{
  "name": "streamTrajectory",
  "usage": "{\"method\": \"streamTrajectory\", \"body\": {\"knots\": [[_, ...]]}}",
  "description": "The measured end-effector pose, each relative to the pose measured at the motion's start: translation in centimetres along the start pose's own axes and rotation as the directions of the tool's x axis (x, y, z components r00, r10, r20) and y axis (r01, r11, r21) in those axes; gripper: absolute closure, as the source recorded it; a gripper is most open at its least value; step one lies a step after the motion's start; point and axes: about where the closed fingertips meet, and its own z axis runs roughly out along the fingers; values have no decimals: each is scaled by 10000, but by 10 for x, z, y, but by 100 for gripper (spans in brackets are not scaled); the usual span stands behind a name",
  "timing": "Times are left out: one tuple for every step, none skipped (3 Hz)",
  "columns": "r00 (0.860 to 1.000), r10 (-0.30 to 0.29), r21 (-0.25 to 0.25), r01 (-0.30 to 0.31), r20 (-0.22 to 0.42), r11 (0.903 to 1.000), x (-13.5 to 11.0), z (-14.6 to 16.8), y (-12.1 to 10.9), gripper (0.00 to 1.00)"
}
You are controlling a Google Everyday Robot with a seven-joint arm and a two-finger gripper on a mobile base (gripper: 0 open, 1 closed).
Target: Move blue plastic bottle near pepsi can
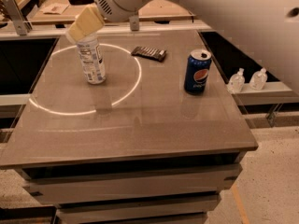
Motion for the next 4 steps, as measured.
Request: {"method": "streamTrajectory", "body": {"knots": [[9993,-372,-175,372,21,9992,-7,32,4,0],[9964,-840,-652,829,-141,9944,-19,57,8,0],[9928,-1164,-1065,1127,-293,9879,-24,72,12,0],[9916,-1153,-1435,1060,-582,9840,-14,83,15,0]]}}
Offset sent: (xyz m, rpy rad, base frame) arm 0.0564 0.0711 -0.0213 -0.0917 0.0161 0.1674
